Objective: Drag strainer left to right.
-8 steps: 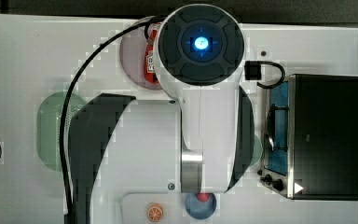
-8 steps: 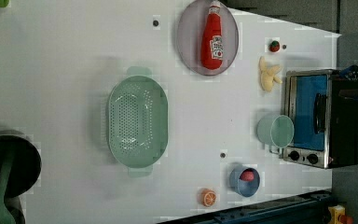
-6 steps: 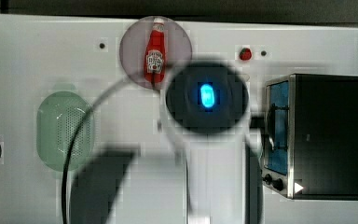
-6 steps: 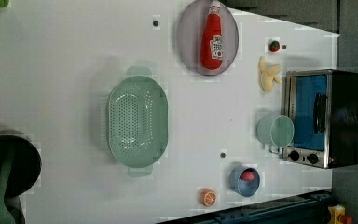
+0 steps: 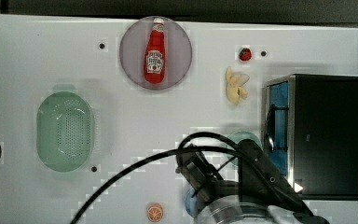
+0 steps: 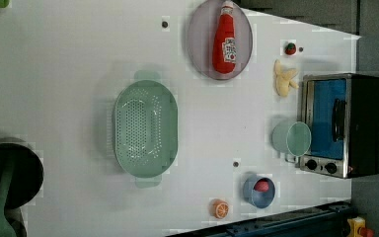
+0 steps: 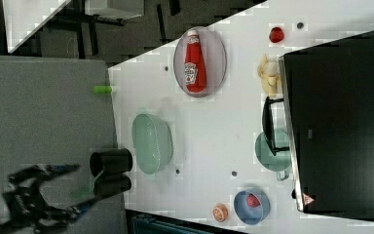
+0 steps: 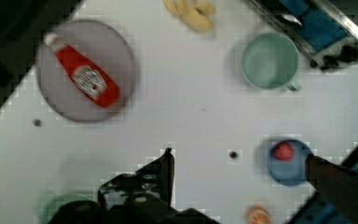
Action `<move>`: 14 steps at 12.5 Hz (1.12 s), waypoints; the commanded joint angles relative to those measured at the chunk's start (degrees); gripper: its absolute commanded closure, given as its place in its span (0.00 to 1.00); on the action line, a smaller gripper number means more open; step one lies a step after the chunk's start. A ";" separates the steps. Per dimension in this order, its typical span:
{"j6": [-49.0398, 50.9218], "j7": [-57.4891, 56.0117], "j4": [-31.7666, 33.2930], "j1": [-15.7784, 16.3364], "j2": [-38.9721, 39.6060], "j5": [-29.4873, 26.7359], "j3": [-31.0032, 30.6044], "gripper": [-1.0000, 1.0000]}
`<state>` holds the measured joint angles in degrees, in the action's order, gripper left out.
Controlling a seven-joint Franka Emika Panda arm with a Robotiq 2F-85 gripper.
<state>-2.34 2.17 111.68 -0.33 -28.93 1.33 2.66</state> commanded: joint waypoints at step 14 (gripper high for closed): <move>-38.48 71.49 7.65 3.87 46.51 0.40 -34.64 0.00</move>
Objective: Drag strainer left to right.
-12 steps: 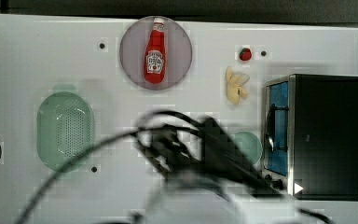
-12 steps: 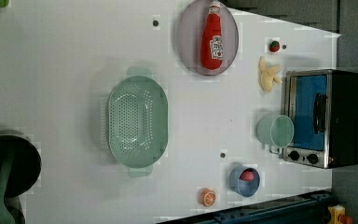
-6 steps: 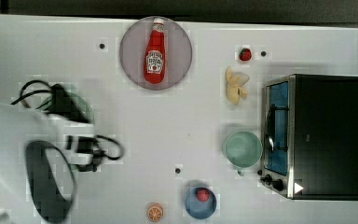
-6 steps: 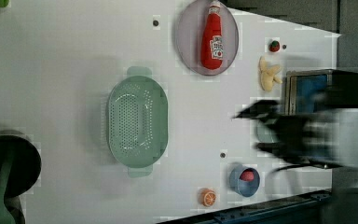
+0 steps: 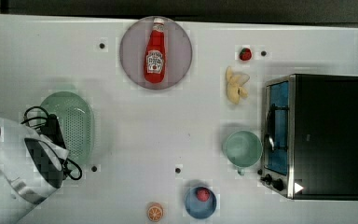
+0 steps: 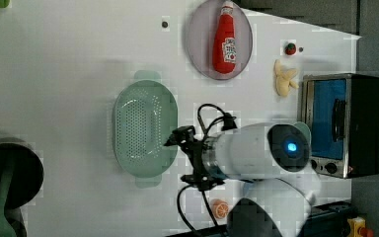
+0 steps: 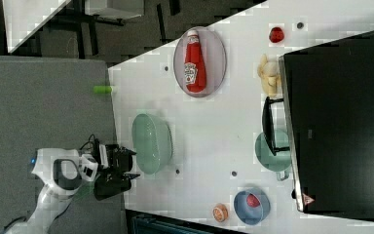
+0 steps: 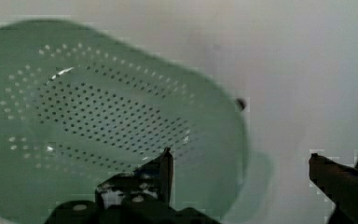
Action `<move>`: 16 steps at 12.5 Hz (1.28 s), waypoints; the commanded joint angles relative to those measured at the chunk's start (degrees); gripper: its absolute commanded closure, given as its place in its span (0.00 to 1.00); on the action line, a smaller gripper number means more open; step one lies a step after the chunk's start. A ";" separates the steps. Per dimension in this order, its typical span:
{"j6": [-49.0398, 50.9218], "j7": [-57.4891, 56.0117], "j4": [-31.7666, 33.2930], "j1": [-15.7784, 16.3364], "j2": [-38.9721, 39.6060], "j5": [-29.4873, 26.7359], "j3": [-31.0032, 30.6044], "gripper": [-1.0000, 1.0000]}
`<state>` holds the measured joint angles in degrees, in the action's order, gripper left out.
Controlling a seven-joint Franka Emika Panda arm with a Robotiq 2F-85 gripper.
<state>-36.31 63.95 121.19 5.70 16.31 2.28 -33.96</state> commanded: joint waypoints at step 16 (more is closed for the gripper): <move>-24.72 9.66 3.64 0.83 14.51 2.55 15.25 0.00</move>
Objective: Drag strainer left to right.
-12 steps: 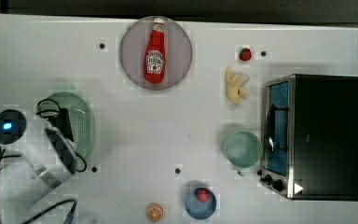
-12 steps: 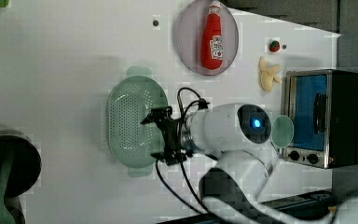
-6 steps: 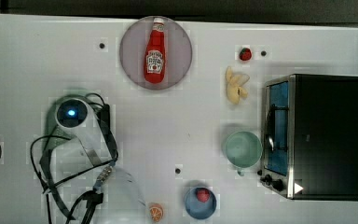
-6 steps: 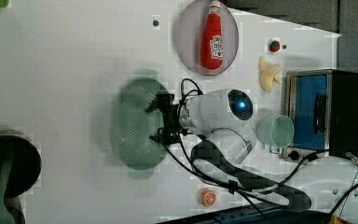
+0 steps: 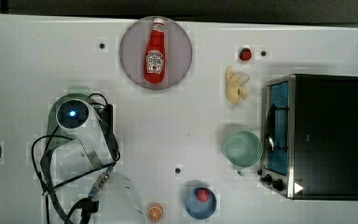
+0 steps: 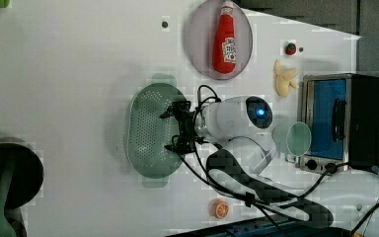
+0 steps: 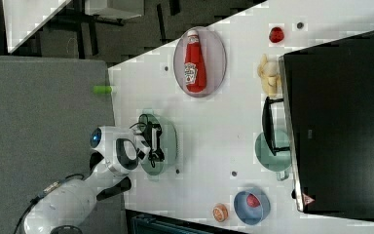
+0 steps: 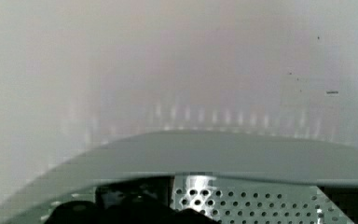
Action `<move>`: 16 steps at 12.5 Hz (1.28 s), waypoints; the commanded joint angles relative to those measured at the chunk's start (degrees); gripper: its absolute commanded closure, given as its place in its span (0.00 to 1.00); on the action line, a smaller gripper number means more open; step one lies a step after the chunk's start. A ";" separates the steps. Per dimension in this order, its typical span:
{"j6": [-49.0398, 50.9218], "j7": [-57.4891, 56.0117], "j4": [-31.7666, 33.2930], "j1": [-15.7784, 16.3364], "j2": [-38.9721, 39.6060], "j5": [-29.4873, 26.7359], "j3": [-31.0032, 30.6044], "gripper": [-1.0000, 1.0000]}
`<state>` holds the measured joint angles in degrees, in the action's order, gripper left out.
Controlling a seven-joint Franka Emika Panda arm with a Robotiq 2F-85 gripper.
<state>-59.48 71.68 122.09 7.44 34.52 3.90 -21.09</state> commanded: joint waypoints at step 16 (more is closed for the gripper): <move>-2.76 -21.64 13.29 -6.46 -11.88 0.94 21.44 0.00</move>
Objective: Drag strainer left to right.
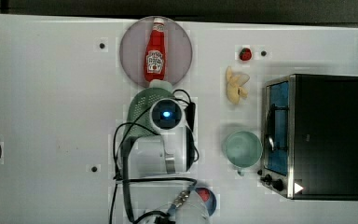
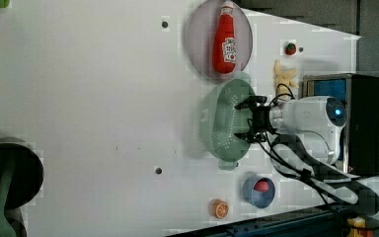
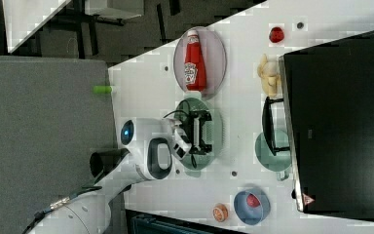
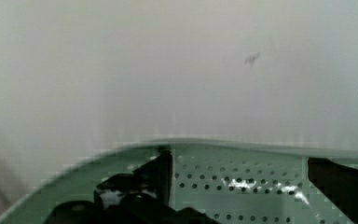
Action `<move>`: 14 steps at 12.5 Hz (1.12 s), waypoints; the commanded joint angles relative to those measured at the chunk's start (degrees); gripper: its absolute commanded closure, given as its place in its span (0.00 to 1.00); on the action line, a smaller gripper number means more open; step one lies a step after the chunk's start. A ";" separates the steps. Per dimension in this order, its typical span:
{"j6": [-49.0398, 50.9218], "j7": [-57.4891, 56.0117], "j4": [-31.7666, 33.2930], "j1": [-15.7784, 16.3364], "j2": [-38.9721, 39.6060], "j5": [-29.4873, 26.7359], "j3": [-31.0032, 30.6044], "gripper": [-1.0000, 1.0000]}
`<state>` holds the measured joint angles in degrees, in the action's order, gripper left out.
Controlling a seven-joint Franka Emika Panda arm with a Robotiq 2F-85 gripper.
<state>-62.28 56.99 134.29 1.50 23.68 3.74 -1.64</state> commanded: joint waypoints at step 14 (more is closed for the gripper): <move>-0.95 -20.58 0.76 -1.04 -3.94 1.10 10.90 0.00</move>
<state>-63.62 40.57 135.52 0.02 22.58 4.61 10.32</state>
